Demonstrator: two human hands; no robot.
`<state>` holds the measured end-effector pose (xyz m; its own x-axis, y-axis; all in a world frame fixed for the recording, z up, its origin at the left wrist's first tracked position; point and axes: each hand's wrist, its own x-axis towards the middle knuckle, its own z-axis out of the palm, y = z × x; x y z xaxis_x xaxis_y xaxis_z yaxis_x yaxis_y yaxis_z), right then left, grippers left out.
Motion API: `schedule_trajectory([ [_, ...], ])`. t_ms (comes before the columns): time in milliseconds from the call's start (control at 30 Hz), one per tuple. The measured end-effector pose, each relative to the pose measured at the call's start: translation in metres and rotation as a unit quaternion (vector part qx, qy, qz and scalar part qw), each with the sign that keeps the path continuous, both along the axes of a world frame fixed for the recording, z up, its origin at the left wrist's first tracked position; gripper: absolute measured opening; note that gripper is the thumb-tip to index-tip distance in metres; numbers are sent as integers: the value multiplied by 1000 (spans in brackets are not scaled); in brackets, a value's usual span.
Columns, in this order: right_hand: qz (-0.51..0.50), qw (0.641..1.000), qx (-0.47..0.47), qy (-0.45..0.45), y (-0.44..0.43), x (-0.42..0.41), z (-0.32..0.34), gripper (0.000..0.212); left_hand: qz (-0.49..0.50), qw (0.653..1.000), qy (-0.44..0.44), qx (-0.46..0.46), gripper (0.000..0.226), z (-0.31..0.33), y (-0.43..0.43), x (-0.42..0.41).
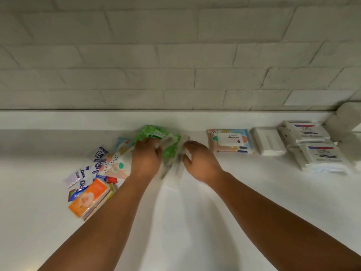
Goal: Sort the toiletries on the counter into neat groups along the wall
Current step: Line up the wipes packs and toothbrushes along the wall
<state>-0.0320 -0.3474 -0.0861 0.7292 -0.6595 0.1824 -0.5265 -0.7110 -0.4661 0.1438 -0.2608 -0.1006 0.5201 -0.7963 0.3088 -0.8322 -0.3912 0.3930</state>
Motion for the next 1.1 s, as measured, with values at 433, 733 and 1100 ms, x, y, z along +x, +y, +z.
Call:
schedule_trajectory([
  [433,-27,988,126,83,79,134,-9,40,61,972,48,220,48,-2,59,118],
  [733,-68,986,142,44,100,160,-11,31,52,952,245,177,39,5,73,131],
  [1100,-49,981,184,43,117,173,3,37,127,971,197,46,24,37,116,155],
])
